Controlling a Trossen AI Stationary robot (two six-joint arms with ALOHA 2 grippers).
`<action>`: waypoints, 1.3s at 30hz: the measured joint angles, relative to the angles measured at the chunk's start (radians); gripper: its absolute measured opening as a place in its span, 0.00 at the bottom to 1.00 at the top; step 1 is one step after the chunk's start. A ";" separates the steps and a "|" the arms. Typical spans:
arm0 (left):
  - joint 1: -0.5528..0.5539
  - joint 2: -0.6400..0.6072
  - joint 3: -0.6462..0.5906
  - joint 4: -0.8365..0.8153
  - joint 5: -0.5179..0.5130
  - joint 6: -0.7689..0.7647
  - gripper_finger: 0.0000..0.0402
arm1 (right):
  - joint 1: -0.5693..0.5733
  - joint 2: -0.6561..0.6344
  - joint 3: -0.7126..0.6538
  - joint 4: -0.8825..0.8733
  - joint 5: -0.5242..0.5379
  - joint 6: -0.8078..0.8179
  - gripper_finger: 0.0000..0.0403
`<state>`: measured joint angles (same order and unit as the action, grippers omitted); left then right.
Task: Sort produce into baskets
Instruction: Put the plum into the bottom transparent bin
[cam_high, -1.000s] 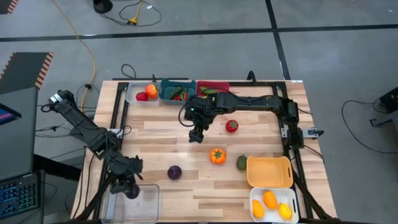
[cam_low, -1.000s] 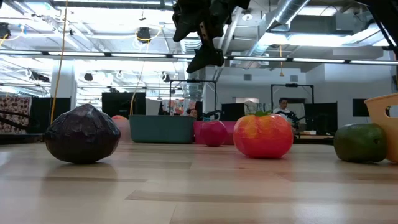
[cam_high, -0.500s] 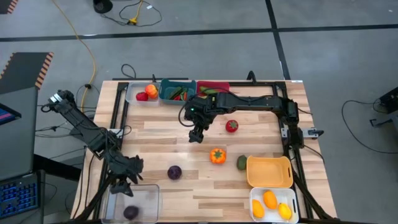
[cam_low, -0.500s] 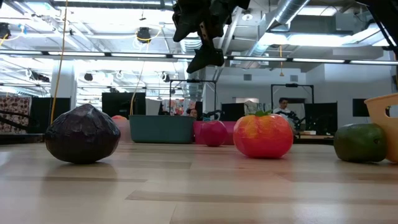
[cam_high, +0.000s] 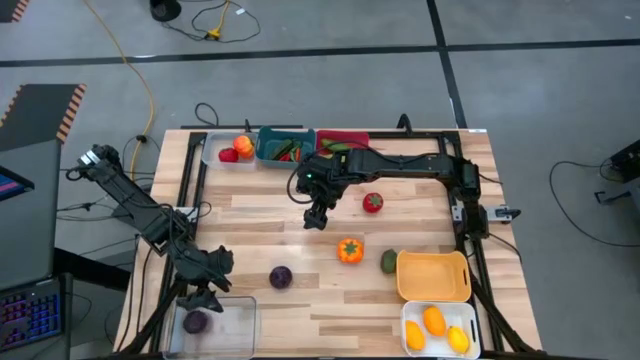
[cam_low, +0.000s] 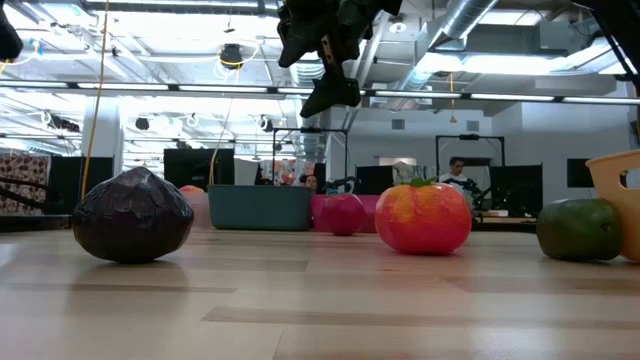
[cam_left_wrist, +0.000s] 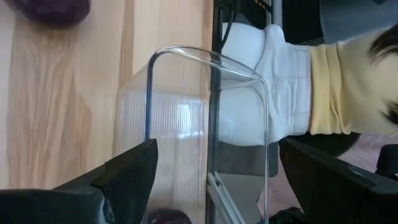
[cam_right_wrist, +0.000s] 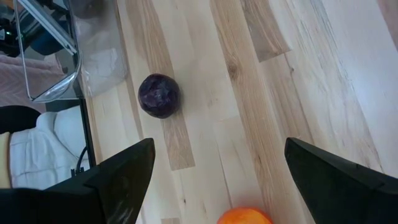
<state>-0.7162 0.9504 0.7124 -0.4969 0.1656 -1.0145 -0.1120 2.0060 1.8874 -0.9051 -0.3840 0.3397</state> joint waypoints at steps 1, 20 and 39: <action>0.000 0.000 0.000 0.000 -0.001 0.002 0.80 | 0.001 0.000 0.000 0.000 0.000 0.000 0.96; 0.002 0.000 0.000 -0.010 -0.132 0.087 0.99 | 0.021 0.000 0.000 -0.031 -0.003 0.000 0.96; 0.266 0.000 0.000 0.214 -0.432 0.637 0.99 | 0.036 0.000 0.000 -0.066 -0.003 0.000 0.96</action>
<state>-0.4502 0.9504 0.7124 -0.2833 -0.2662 -0.3779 -0.0762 2.0064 1.8874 -0.9713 -0.3870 0.3401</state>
